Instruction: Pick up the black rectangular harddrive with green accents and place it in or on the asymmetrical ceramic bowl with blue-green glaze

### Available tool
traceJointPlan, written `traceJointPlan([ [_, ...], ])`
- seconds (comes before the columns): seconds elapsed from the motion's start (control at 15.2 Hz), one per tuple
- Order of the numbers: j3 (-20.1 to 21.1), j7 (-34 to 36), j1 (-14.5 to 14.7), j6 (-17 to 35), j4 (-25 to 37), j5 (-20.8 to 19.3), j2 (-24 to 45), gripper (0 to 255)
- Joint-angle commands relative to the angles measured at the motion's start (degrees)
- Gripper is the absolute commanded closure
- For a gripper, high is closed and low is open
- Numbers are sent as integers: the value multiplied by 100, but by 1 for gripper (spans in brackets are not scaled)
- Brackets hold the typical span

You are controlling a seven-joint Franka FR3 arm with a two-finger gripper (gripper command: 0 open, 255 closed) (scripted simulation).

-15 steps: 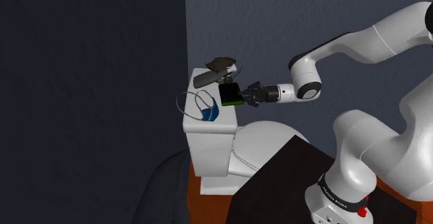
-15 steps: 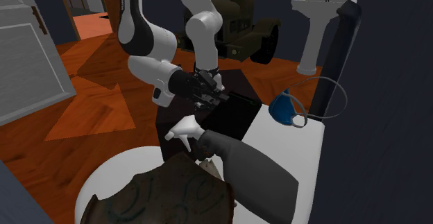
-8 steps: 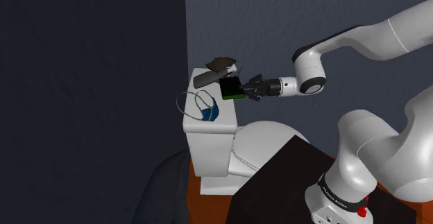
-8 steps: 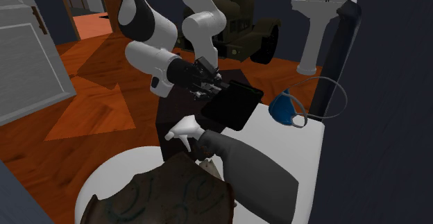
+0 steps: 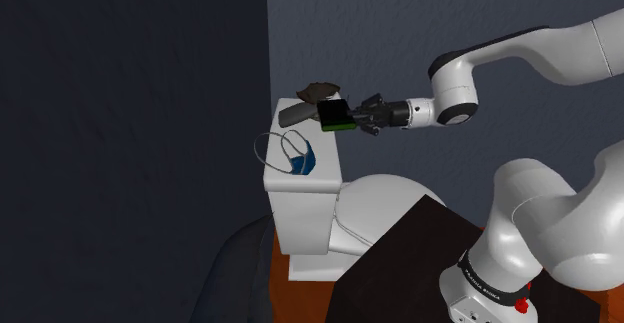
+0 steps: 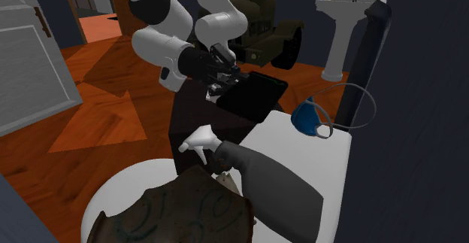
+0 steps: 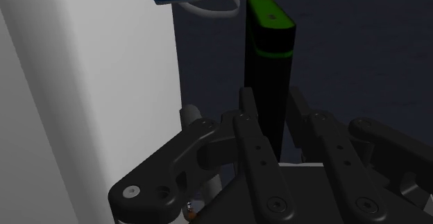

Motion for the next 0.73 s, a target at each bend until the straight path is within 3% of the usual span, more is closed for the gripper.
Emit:
traceJointPlan([
  [0.0,231,197,-178,85,-4,-87,-137,255],
  [0.26,615,567,-453,219,7,-239,-373,255],
  [0.53,-480,526,593,-409,960,-58,543,255],
  [0.66,-1283,540,1340,-796,1448,86,1026,255],
])
